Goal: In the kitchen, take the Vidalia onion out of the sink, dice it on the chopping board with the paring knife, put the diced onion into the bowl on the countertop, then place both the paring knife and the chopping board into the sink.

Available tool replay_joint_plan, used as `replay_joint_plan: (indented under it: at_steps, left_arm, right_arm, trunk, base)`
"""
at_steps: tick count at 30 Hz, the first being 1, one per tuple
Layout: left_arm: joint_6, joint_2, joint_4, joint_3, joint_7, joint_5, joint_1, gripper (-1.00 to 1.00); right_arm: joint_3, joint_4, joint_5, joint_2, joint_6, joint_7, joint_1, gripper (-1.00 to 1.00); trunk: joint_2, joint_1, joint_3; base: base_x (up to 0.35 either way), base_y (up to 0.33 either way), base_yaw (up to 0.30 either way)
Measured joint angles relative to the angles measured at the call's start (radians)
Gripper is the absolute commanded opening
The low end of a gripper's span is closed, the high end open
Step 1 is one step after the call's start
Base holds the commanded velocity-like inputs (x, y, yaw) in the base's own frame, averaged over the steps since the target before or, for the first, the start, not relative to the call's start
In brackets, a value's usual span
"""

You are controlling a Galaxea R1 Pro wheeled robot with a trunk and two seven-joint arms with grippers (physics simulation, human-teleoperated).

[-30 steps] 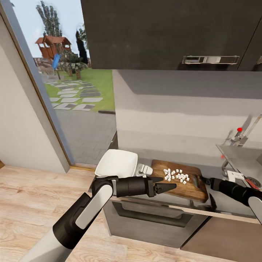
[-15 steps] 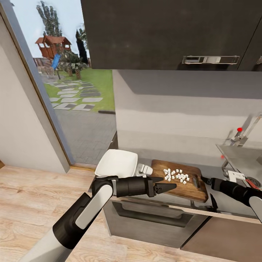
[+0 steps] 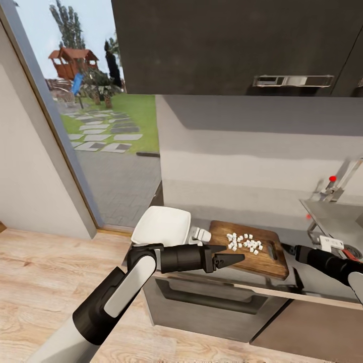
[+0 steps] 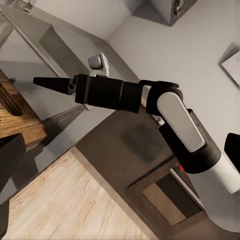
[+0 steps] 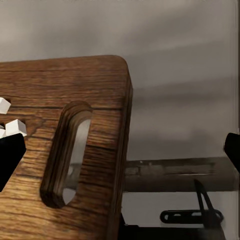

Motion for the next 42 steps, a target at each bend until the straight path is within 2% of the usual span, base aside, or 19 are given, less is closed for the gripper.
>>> replay_joint_plan:
  at_steps: [14,22,29,42]
  left_arm:
    - [0.000,0.001,-0.001,0.001,-0.001,0.000,0.000,1.00]
    - [0.002,0.001,-0.001,0.000,-0.002,0.002,0.000,1.00]
    - [0.000,0.000,-0.001,-0.001,0.000,0.002,0.000,1.00]
    - [0.000,-0.001,-0.001,0.000,0.000,0.003,0.000,1.00]
  right_arm:
    - [-0.063,0.000,-0.002,0.003,0.010,0.005,0.000,1.00]
    - [-0.033,0.004,0.001,0.005,0.011,0.002,0.000,1.00]
    - [-0.054,0.005,0.018,0.001,0.012,0.005,0.000,1.00]
    - [-0.057,0.005,0.030,0.003,0.012,0.005,0.000,1.00]
  trunk:
    - [0.000,0.000,-0.022]
    - [0.000,0.000,-0.034]
    - [0.000,0.000,-0.043]
    - [0.000,0.000,-0.064]
  base:
    - [0.000,0.092,0.000]
    - [0.000,0.002,0.000]
    - [0.000,0.000,0.000]
    - [0.000,0.006,0.000]
